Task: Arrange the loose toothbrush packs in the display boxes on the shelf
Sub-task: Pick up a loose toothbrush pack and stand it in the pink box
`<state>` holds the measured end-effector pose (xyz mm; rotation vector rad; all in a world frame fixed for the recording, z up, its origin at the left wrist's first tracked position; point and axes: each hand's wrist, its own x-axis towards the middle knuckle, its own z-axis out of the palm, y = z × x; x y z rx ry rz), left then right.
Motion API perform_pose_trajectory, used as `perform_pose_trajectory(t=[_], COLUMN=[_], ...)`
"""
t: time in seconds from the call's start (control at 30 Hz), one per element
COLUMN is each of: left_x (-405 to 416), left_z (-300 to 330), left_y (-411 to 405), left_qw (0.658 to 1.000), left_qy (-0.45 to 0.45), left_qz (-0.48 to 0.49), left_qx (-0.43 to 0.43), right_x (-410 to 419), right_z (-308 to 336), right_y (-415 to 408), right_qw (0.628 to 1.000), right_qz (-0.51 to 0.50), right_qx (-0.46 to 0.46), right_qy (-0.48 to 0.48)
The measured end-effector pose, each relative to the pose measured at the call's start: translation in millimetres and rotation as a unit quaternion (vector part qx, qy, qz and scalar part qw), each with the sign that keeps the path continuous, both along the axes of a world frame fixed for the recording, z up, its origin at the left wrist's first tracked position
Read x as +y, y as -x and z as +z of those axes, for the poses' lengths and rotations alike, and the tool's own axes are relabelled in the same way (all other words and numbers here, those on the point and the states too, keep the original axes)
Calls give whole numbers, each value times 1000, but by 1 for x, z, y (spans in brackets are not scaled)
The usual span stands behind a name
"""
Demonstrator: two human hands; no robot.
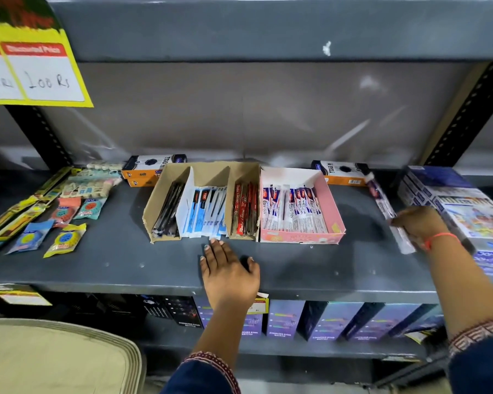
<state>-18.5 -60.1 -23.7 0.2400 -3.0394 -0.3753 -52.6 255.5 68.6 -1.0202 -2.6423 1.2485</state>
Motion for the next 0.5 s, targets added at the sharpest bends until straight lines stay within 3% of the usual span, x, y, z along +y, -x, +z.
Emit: perform_pose_trajectory(t=[0.1, 0.17, 0.3, 0.5], left_x=[0, 0, 0, -1], left_z=[0, 1, 4, 4], left_y=[0, -1, -2, -2], left_qw=[1000, 1000, 1000, 1000], left_qy=[2, 2, 4, 9], left_qz=[-1, 0, -1, -8], left_qx=[8, 9, 2, 1], right_x=[-35, -70, -125, -155], right_z=[19, 30, 29, 11], right_y=[5, 1, -13, -26], right_qw=[958, 921, 883, 880], right_qz=[9, 63, 134, 144], right_qx=[158, 181, 184, 186], right_qy=[240, 340, 410, 413])
